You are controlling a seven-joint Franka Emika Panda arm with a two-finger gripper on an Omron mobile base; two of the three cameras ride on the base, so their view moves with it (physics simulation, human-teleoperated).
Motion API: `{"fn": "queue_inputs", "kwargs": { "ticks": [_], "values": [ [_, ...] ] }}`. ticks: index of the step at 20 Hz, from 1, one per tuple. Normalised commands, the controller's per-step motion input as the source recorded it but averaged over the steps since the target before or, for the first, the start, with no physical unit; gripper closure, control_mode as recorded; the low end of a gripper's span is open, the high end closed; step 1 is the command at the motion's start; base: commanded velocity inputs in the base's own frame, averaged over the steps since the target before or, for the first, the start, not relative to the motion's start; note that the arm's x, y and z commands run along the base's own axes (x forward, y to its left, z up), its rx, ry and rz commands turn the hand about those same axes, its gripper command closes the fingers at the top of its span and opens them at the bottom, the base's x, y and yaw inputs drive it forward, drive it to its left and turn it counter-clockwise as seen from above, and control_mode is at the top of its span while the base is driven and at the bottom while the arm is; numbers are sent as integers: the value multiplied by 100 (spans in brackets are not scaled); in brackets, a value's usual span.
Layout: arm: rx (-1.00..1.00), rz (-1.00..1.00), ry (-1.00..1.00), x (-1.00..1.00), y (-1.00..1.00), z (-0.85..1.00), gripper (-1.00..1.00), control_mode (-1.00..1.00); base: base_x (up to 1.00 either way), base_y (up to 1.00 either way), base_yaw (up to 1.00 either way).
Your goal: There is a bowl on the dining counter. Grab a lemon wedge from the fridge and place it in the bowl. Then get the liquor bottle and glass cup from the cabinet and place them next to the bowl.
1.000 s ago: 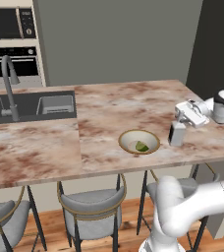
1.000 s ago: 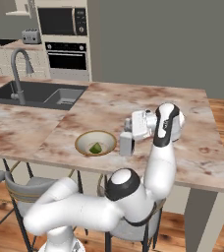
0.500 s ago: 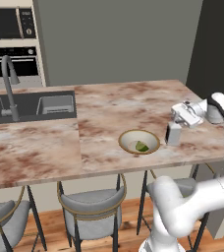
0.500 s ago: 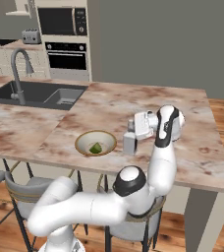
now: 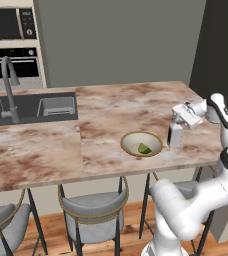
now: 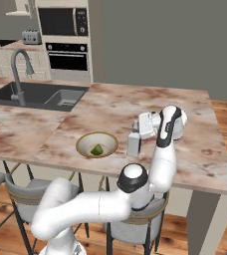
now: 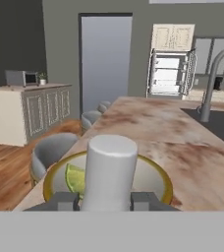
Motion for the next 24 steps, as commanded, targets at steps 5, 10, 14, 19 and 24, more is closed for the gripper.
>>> {"fn": "queue_inputs", "kwargs": {
  "ticks": [5,10,14,19,24],
  "values": [
    [-1,0,0,29,-3,-29,100,-100,0,0,0],
    [-2,0,0,-9,0,-31,100,-100,0,0,0],
    [-2,0,-4,-45,0,-30,100,-100,0,0,0],
    [-2,0,-4,-41,0,-16,-100,-100,0,0,0],
    [0,0,-4,-32,0,0,-100,-100,0,0,0]
  ]
}}
